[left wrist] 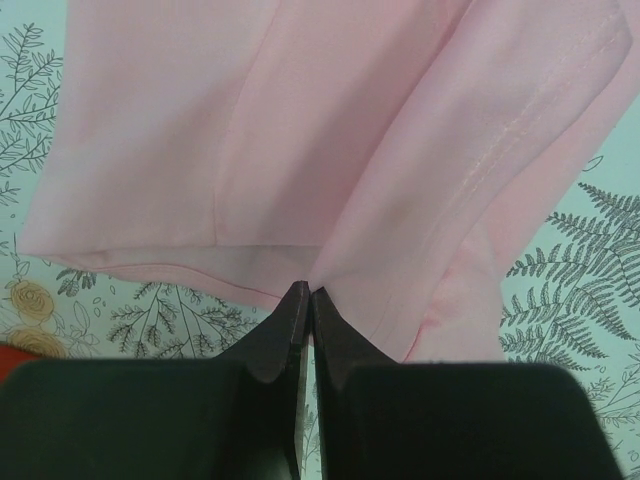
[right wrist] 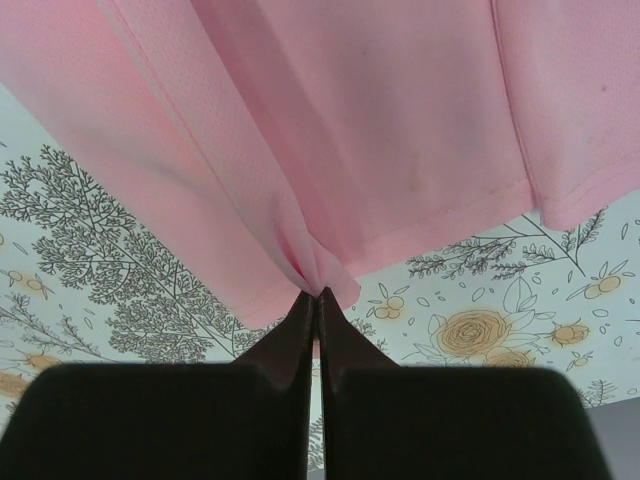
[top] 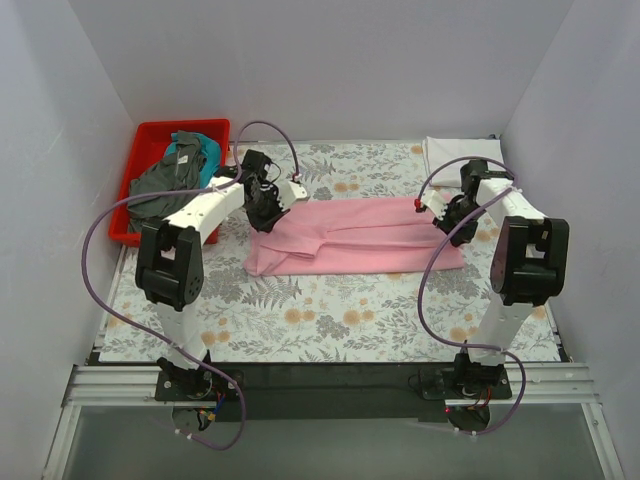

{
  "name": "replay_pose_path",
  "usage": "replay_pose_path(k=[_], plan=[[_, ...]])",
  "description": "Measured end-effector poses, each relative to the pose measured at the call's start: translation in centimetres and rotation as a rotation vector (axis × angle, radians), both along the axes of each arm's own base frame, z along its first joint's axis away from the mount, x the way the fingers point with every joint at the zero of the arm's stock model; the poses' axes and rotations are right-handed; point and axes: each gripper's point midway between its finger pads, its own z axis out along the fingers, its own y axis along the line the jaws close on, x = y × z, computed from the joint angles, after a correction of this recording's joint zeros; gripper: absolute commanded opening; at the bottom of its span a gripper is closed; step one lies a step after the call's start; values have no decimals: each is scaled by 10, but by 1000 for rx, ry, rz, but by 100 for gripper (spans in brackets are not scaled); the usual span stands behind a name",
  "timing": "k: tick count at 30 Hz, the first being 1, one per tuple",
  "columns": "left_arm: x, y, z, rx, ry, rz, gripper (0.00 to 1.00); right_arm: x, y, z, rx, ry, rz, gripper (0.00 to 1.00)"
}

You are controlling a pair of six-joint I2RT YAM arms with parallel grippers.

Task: Fold and stack the t-shirts
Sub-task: Fold the tshirt

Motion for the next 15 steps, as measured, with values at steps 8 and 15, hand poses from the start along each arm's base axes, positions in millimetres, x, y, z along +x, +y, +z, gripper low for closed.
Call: replay_pose_path(k=[8,15], plan=[[9,-2,-7,2,-4,-7,0,7,0,-3,0,3,-1,1],[11,0,-14,-9,17,30,31,17,0,-5,7,9,-50,46]])
